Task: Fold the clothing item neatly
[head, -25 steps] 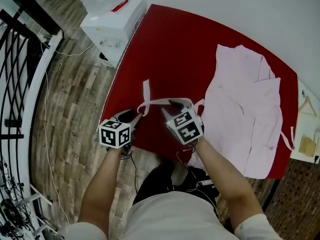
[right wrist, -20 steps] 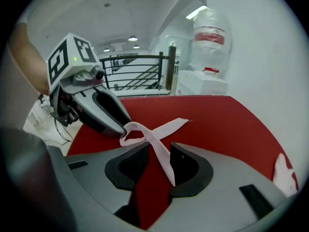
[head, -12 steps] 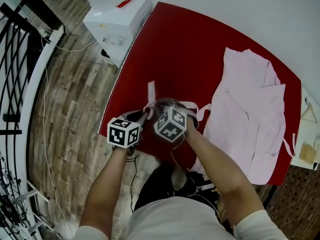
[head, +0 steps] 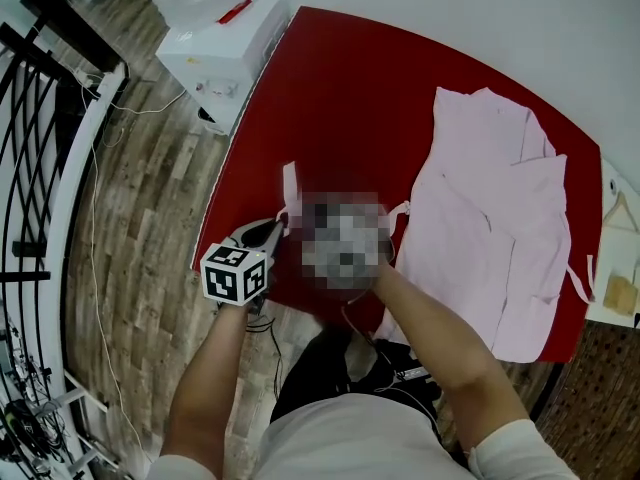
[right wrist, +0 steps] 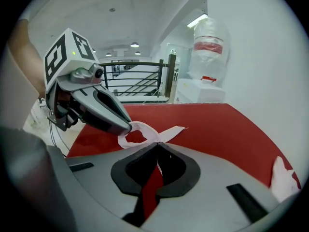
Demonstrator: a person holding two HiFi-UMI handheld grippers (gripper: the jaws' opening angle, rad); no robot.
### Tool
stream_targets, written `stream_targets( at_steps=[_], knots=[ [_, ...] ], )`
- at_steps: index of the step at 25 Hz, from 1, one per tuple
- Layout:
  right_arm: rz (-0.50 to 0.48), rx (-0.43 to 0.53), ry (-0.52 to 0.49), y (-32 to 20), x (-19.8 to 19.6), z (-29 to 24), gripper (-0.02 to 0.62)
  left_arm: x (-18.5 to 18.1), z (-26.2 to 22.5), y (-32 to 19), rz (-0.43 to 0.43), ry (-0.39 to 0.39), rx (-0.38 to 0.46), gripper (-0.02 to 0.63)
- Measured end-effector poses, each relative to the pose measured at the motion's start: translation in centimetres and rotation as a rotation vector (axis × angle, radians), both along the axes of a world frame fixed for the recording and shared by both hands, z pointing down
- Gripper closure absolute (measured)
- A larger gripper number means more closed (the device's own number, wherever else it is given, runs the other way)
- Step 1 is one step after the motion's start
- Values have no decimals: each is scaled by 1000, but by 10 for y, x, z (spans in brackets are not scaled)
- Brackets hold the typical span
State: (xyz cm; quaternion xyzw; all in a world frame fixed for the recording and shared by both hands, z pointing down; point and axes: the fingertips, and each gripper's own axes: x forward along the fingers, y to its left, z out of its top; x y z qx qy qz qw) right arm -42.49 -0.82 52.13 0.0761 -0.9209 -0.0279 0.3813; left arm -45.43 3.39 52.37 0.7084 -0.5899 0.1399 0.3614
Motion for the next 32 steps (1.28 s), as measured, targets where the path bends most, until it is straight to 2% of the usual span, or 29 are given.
stream_targets(
  at_steps=[3, 5, 8, 10, 13, 20, 21, 22, 23, 27, 32],
  knots=[
    [26, 3, -44, -1, 10, -17, 577, 9, -17, -2, 10, -15, 52, 591],
    [33, 38, -68, -1, 16, -26, 575, 15, -28, -3, 29, -42, 82, 591],
    [-1, 84, -96, 3, 20, -32, 560, 23, -38, -5, 67, -99, 105, 592],
    [-16, 105, -110, 4, 22, -35, 449, 28, -43, -5, 93, -137, 111, 592],
    [-36, 119, -110, 8, 23, -35, 426, 33, -50, -3, 118, -163, 128, 592],
    [-75, 123, -106, 17, 16, -41, 430, 50, -69, -2, 193, -200, 177, 592],
    [-72, 126, -107, 18, 18, -43, 456, 51, -71, -2, 199, -200, 181, 592],
    [-63, 126, -114, 17, 20, -47, 554, 53, -73, -3, 201, -199, 184, 592],
    [-52, 123, -123, 17, 23, -50, 566, 54, -76, -4, 202, -197, 189, 592],
    [-6, 104, -159, 13, 39, -67, 571, 65, -92, -12, 211, -189, 224, 592],
    [72, 108, -201, 2, 72, -93, 572, 98, -121, -29, 241, -163, 285, 592]
  ],
)
